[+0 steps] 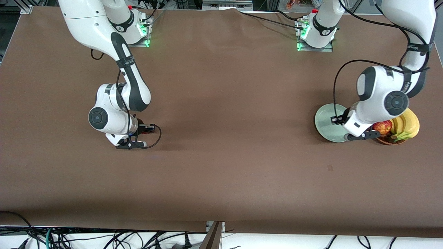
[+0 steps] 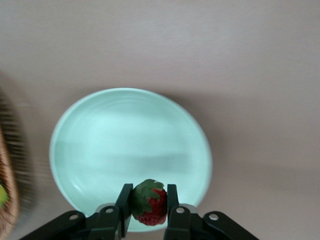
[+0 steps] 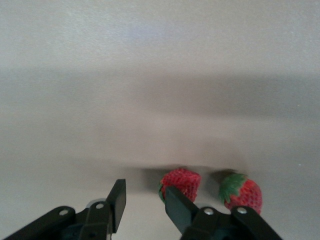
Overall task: Collect all strawberries into plate
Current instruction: 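Carry the strawberry with the left gripper over the green plate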
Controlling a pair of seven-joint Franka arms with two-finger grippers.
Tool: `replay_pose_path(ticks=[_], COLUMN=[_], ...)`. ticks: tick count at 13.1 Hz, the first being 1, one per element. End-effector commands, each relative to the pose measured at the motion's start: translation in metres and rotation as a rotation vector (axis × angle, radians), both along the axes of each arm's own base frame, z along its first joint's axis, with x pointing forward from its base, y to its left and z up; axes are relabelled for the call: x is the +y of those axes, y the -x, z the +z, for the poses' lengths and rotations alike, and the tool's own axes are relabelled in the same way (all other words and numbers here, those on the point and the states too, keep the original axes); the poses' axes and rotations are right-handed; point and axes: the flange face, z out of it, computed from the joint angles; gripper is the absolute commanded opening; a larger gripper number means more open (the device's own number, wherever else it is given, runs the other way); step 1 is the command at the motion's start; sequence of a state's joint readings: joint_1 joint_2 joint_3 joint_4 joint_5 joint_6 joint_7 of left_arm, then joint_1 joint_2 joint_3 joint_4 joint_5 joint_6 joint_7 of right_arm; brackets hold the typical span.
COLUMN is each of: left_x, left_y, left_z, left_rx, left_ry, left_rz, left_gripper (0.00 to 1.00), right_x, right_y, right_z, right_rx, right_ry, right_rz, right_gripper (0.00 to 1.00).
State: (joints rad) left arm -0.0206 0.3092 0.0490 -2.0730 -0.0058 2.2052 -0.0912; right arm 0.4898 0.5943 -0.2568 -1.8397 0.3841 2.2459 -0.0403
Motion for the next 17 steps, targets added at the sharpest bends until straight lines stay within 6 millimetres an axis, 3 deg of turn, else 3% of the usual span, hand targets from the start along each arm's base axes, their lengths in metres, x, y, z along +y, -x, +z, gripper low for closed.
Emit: replay_pose_path(ticks=[1,3,9,10,11,12,14,17], left_x=[0.029,0.042,0.043,0.043,0.043,0.044,0.043,0.034], left_y=[0.025,0.028,0.026,0.026,0.024,0.023,0.019,0.007], left_z=[-0.036,-0.045,-0.068,-0.068,-0.066,-0.065,-0.052,-0.004], left_rx=[-0.054,-0.051,-0.066,-0.067,-0.07,-0.071,-0.087,-0.126], left_ry=[0.02,0.018,0.008,0.008,0.008,0.012,0.013,0.021], left_rz=[-0.071,-0.091,-0.094,-0.096,-0.104,-0.128,-0.137,-0.154], left_gripper=[0.0,0.0,0.02,0.14,0.7,1.0,1.0,1.0], right_x=[-0.002,-0.006,-0.019,-0.018,-0.016,-0.015,-0.015,-0.016], right_y=[-0.003,-0.005,-0.014,-0.013,-0.014,-0.015,-0.014,-0.014], right_z=[0.006,0.013,0.024,0.023,0.021,0.02,0.01,0.001], right_rx=[0.025,0.032,0.046,0.049,0.053,0.054,0.06,0.06], right_ry=[-0.003,0.018,0.066,0.077,0.085,0.091,0.099,0.099], right_rz=[-0.008,0.012,-0.036,-0.069,-0.102,-0.129,-0.138,-0.147], right_gripper=[0.62,0.62,0.63,0.62,0.62,0.63,0.62,0.62])
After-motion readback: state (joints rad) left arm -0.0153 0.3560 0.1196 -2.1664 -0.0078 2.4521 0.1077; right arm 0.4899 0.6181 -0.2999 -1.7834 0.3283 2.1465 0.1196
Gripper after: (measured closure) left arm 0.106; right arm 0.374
